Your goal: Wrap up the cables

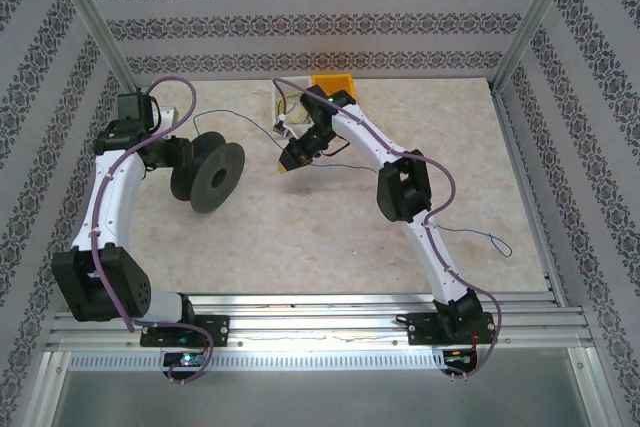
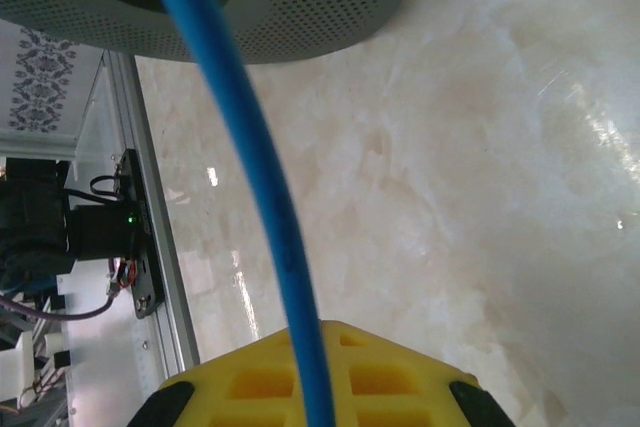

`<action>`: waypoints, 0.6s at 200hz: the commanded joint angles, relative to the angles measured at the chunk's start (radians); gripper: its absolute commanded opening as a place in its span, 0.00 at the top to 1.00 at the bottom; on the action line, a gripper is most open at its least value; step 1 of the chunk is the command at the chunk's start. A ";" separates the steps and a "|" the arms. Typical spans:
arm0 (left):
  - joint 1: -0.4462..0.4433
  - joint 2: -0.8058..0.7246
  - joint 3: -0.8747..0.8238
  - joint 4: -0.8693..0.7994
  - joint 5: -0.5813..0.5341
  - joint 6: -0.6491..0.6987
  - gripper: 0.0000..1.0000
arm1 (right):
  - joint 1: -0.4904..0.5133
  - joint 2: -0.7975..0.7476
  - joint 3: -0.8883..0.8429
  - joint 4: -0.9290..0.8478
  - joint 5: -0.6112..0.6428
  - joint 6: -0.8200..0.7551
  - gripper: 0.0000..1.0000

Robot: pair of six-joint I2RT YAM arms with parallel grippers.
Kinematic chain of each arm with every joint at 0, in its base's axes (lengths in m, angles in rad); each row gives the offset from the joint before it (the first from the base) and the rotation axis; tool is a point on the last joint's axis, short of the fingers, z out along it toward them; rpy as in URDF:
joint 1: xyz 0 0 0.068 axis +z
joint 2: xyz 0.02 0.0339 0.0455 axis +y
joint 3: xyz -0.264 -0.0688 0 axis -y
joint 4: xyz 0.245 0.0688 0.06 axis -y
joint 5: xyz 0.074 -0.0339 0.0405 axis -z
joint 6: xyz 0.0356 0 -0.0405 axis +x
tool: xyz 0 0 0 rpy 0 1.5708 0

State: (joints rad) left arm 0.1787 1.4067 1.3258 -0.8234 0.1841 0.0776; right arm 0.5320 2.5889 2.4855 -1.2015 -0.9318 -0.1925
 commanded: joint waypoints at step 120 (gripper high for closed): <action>0.008 -0.029 -0.032 0.029 0.061 -0.023 0.54 | 0.019 -0.126 -0.061 -0.064 -0.130 -0.104 1.00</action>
State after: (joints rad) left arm 0.1787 1.3853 1.3048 -0.8219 0.2279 0.0696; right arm 0.5346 2.5862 2.4882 -1.2350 -0.9939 -0.2279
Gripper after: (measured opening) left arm 0.463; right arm 0.074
